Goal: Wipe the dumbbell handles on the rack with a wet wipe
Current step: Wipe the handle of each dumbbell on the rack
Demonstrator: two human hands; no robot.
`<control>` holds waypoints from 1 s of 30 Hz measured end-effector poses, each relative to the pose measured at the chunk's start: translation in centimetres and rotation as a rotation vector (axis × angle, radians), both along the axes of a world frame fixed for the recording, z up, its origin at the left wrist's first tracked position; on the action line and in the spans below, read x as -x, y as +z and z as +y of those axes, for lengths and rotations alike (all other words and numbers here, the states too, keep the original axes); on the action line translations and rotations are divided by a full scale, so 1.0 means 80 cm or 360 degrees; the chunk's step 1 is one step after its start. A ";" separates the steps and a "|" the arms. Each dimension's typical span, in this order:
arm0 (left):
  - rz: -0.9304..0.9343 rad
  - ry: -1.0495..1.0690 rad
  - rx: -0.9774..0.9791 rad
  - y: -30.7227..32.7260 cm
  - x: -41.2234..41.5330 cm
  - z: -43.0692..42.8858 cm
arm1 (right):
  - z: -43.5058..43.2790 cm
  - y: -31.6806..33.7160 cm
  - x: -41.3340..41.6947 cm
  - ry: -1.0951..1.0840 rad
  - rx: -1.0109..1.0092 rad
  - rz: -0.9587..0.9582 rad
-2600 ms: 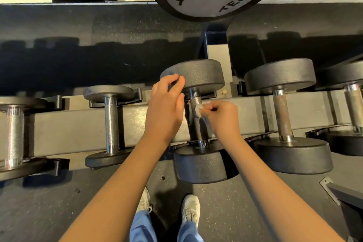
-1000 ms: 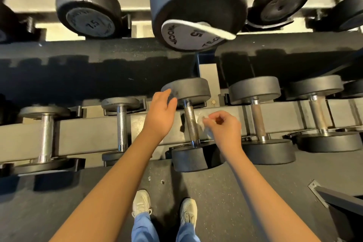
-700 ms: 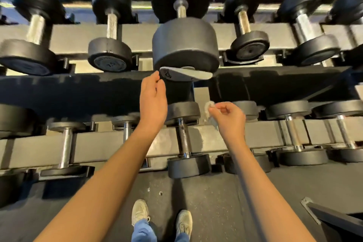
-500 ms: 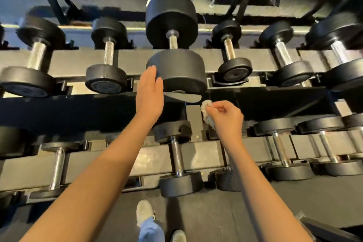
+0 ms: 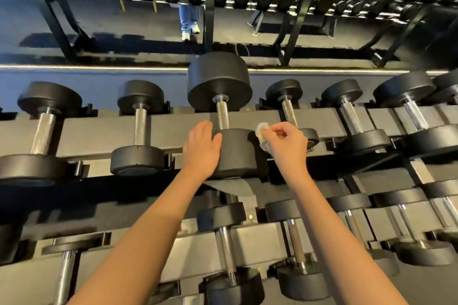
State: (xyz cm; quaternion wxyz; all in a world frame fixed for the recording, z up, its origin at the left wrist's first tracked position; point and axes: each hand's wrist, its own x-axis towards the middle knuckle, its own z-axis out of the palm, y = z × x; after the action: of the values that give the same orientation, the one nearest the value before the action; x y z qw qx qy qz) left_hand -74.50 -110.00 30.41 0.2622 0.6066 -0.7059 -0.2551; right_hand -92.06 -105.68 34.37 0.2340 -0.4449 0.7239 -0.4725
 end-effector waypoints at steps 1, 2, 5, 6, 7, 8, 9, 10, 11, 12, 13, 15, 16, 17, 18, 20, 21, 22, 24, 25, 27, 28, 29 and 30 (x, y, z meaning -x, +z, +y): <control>0.0028 -0.0011 -0.0040 0.000 0.004 -0.003 | -0.012 0.000 0.000 -0.0003 -0.0012 0.0010; 0.0058 0.0004 -0.0049 -0.001 0.006 -0.003 | -0.022 0.000 -0.001 0.0000 -0.0026 0.0022; 0.0108 0.0018 0.0007 -0.006 0.007 0.001 | -0.052 -0.003 -0.001 0.0000 -0.0038 0.0028; 0.0122 -0.0011 0.0000 -0.008 0.005 -0.001 | -0.061 -0.003 -0.002 -0.0005 -0.0039 0.0038; 0.0151 -0.0039 -0.0031 -0.011 0.003 -0.006 | -0.069 -0.004 -0.002 -0.0011 -0.0044 0.0046; 0.0199 -0.0046 -0.0095 -0.011 0.002 -0.013 | -0.077 -0.003 -0.003 -0.0011 -0.0051 0.0046; 0.0259 -0.0036 -0.0169 -0.011 0.000 -0.025 | -0.085 -0.002 -0.004 -0.0010 -0.0066 0.0052; 0.0311 -0.0010 -0.0232 -0.010 0.000 -0.037 | -0.093 -0.002 -0.004 -0.0009 -0.0087 0.0062; 0.0347 0.0019 -0.0300 -0.010 0.000 -0.051 | -0.100 -0.002 -0.005 -0.0007 -0.0115 0.0074; 0.0364 0.0041 -0.0367 -0.008 0.000 -0.062 | -0.107 -0.002 -0.005 0.0001 -0.0151 0.0089; 0.0387 0.0050 -0.0419 -0.009 0.001 -0.072 | -0.114 -0.003 -0.005 0.0023 -0.0192 0.0114; 0.0502 0.0075 -0.0414 -0.014 0.003 -0.081 | -0.129 -0.008 -0.006 0.0121 -0.0308 0.0167; 0.0570 0.0104 -0.0385 -0.016 0.003 -0.079 | -0.136 -0.012 -0.007 0.0187 -0.0375 0.0174; 0.0632 0.0134 -0.0364 -0.018 0.003 -0.077 | -0.142 -0.017 -0.009 0.0259 -0.0437 0.0184; 0.0668 0.0162 -0.0366 -0.018 0.002 -0.074 | -0.148 -0.021 -0.012 0.0331 -0.0483 0.0211; 0.0690 0.0204 -0.0387 -0.020 0.003 -0.074 | -0.164 -0.027 -0.019 0.0406 -0.0494 0.0245; 0.0700 0.0229 -0.0409 -0.021 0.004 -0.076 | -0.173 -0.029 -0.023 0.0406 -0.0456 0.0225; 0.0716 0.0253 -0.0420 -0.021 0.004 -0.077 | -0.183 -0.029 -0.027 0.0400 -0.0415 0.0206; 0.0739 0.0294 -0.0415 -0.023 0.005 -0.078 | -0.200 -0.030 -0.035 0.0412 -0.0390 0.0184; 0.0742 0.0313 -0.0410 -0.024 0.004 -0.078 | -0.205 -0.033 -0.039 0.0423 -0.0410 0.0174; 0.0767 0.0330 -0.0383 -0.027 0.004 -0.078 | -0.208 -0.037 -0.041 0.0441 -0.0485 0.0153; 0.0770 0.0329 -0.0376 -0.027 0.004 -0.078 | -0.206 -0.039 -0.040 0.0462 -0.0539 0.0151; 0.0766 0.0324 -0.0369 -0.028 0.004 -0.078 | -0.203 -0.042 -0.037 0.0499 -0.0596 0.0154; 0.0760 0.0319 -0.0364 -0.028 0.003 -0.077 | -0.201 -0.043 -0.034 0.0541 -0.0648 0.0159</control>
State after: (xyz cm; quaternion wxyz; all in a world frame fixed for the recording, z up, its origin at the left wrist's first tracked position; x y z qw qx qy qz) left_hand -74.77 -116.15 28.18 0.3749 0.6217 -0.5272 -0.4416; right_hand -89.34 -121.76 30.91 0.3585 -0.5267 0.7296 -0.2486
